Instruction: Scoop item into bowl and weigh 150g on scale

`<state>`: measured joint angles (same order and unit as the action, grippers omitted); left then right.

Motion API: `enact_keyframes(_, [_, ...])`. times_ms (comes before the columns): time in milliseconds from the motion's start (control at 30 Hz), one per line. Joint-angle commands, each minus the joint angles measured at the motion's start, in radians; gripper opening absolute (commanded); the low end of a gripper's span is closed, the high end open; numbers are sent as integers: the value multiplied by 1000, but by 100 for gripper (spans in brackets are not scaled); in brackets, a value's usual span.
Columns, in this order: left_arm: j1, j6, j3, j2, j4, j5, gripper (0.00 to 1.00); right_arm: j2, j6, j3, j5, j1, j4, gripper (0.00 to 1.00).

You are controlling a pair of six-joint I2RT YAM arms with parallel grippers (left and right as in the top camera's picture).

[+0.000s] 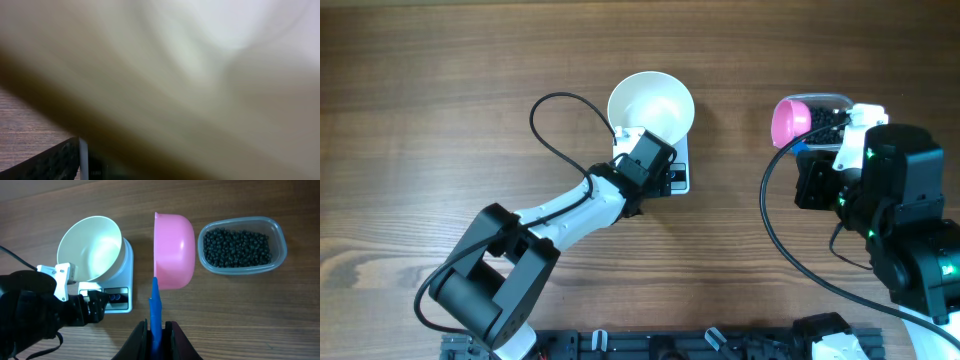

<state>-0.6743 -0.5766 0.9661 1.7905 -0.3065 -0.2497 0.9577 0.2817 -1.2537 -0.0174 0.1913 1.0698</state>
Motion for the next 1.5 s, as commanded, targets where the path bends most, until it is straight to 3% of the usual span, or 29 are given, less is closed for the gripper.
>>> enact_keyframes(0, [3,19,-1,41,-18,-39,100,1,-19,-27,17,-3,-2,4])
enact_keyframes(1467, [3,19,-2,61,-76,-39,100,1,-18,-27,17,-3,9,4])
